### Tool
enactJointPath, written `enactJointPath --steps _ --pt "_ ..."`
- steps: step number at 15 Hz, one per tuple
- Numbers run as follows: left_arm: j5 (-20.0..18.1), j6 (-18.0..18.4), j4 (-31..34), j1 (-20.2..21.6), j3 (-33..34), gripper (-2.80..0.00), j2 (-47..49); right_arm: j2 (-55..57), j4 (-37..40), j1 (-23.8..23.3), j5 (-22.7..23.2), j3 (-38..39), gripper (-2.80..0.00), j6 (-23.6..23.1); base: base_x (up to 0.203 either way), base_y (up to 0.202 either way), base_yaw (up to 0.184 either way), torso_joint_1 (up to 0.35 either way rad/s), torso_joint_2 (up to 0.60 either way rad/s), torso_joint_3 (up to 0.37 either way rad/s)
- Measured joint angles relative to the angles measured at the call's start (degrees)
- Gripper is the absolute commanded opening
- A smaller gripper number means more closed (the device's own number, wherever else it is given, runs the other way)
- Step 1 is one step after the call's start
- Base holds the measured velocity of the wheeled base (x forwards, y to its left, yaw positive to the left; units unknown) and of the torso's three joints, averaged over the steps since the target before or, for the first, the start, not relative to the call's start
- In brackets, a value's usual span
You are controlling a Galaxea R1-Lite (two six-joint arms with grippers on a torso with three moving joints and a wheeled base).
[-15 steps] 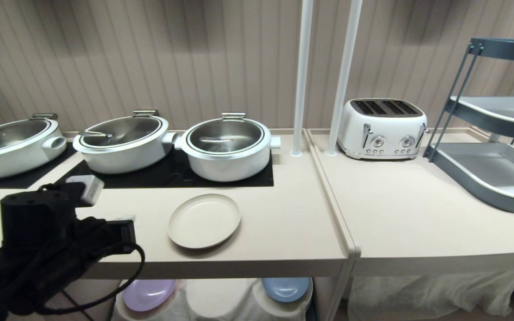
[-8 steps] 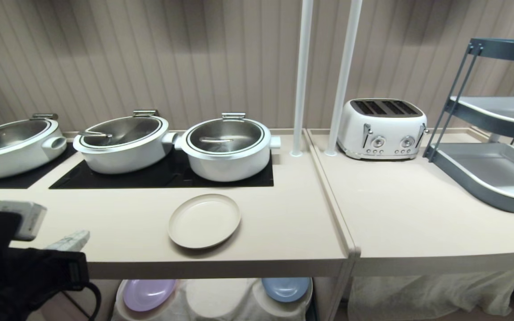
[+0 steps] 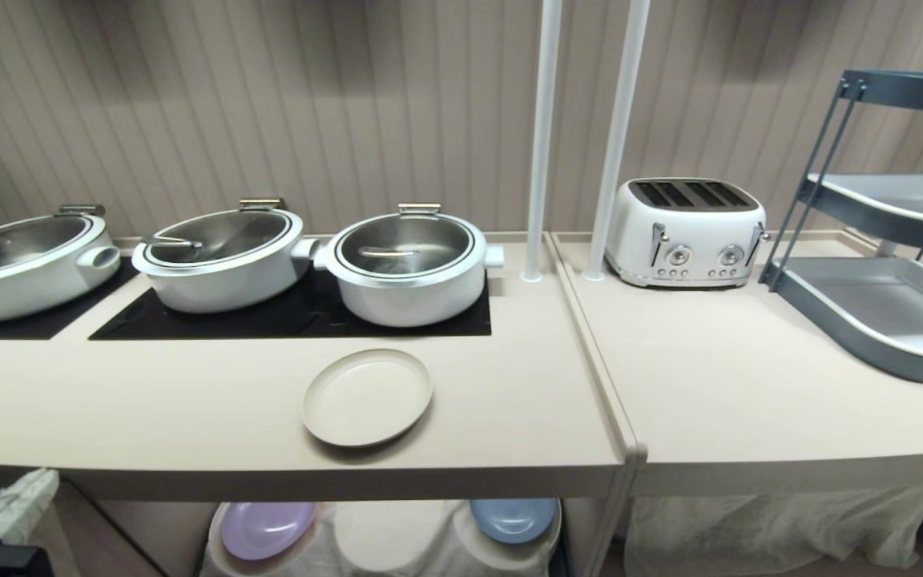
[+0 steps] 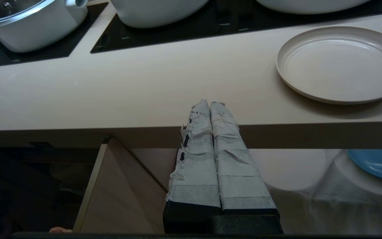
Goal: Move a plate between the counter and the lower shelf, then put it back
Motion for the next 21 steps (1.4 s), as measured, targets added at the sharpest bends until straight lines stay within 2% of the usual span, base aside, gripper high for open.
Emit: enactJointPath --steps 3,8,11,17,21 --pt "-2.5 -1.0 6.7 0.7 0.2 -2.8 -8.8 0.0 0.0 0.0 0.0 0.0 -2.8 0.0 0.0 0.0 0.0 0.0 0.0 0.0" --pt "-10.8 -3.3 21.0 3.4 0.2 -2.8 -24.3 0.0 0.0 0.0 0.0 0.0 -2.8 0.0 0.0 0.0 0.0 0.0 0.0 0.0" --pt "-17.3 -4.5 25.3 6.3 0.2 -2.8 -30.4 0.0 0.0 0.0 0.0 0.0 -2.8 0.0 0.0 0.0 0.0 0.0 0.0 0.0" --pt "-17.2 -7.4 32.7 5.8 0.3 -2.8 -37.3 0.0 0.0 0.0 0.0 0.0 -2.8 0.0 0.0 0.0 0.0 0.0 0.0 0.0" --pt "-16.8 -9.1 34.8 5.4 0.3 -2.8 -43.2 0.0 0.0 0.0 0.0 0.0 -2.8 0.0 0.0 0.0 0.0 0.0 0.0 0.0"
